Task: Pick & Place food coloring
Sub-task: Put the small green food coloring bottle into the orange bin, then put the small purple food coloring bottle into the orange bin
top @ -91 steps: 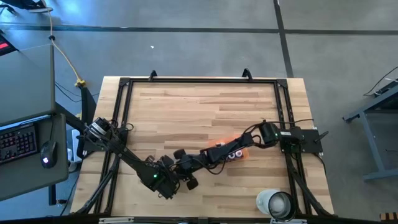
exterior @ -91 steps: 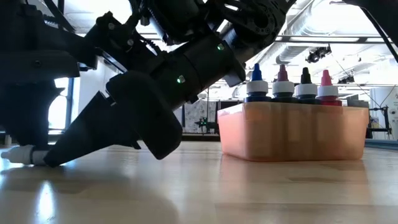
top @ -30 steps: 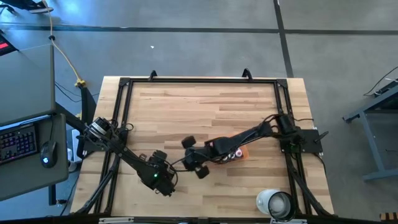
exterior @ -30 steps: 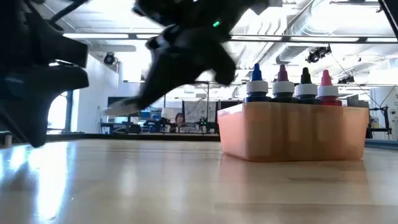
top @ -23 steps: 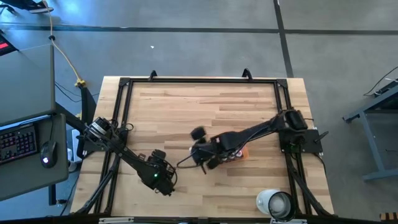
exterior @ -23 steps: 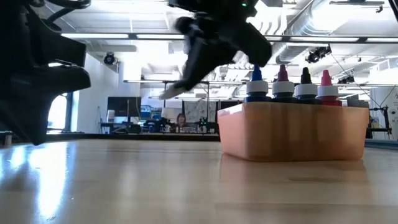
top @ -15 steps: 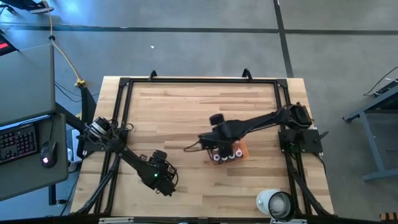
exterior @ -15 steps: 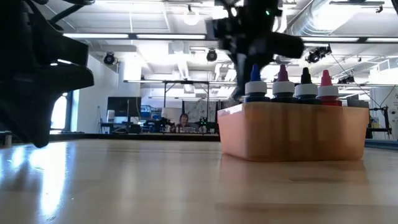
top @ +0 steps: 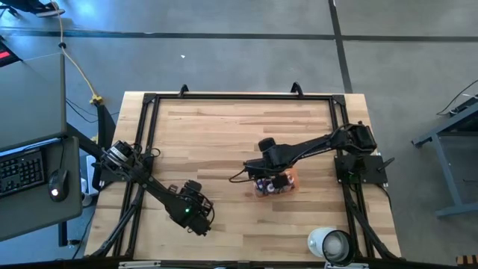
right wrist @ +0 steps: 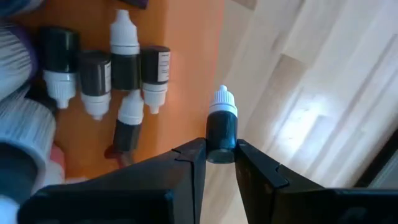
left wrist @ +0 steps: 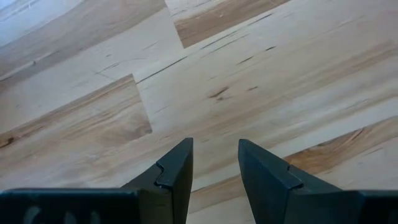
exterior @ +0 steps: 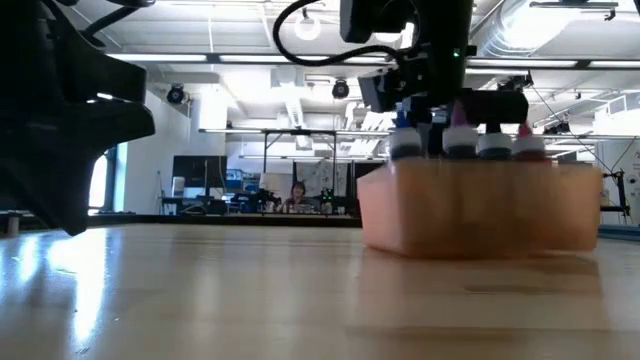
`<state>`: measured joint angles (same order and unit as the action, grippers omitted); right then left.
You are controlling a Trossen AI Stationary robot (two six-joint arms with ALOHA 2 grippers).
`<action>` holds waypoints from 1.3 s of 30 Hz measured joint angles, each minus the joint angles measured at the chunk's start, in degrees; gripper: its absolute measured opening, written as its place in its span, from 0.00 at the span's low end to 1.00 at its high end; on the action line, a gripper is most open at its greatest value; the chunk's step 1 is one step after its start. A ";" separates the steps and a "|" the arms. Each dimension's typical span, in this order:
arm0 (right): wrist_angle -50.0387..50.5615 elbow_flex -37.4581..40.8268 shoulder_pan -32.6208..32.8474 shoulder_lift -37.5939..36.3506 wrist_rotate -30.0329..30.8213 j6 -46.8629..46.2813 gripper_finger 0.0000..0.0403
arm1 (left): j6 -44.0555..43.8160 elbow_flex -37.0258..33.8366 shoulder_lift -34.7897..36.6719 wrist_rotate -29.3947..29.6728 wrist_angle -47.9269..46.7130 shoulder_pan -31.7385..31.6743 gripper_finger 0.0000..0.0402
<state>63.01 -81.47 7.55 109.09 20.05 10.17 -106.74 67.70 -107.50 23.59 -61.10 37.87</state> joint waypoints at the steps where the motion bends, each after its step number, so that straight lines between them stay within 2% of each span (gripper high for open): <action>1: -0.10 0.02 -0.02 -0.16 0.16 0.85 0.18 | -0.02 0.00 0.00 0.00 -0.02 0.00 0.31; 6: 0.00 0.17 -0.04 -1.13 4.74 2.10 0.16 | -0.02 0.00 -0.02 0.02 0.03 0.00 0.31; 10: 2.55 0.15 -0.04 -3.02 4.92 2.36 0.14 | -0.02 0.00 -0.02 0.11 -0.07 0.00 0.31; 15: 3.93 0.13 0.46 -6.56 4.25 1.04 0.20 | -0.02 -0.02 -0.02 0.67 -0.43 0.00 0.31; 17: 3.88 0.10 0.87 -8.29 0.93 0.91 0.21 | -0.02 -0.02 -0.02 1.05 -0.39 0.00 0.31; 20: 2.79 0.03 1.12 -9.58 -8.25 0.79 0.20 | -0.04 -0.02 -0.02 1.15 -0.38 0.00 0.31; 22: 2.04 0.28 1.18 -9.53 -10.22 0.79 0.19 | -0.02 -0.02 -0.02 1.16 -0.35 0.00 0.31; 26: -1.12 3.53 1.11 -9.00 -5.42 1.82 0.18 | -0.03 -0.02 -0.02 1.14 0.04 0.00 0.31; 31: -4.32 7.46 1.12 -8.93 -3.92 2.03 0.25 | -0.04 -0.02 -0.02 1.14 0.18 0.00 0.31; 39: -4.46 6.89 3.57 -8.93 10.90 5.09 0.36 | -0.04 -0.02 -0.02 1.14 0.09 0.00 0.31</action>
<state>58.55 -74.57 11.12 100.16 30.95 15.26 -106.78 67.68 -107.53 24.73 -61.02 37.87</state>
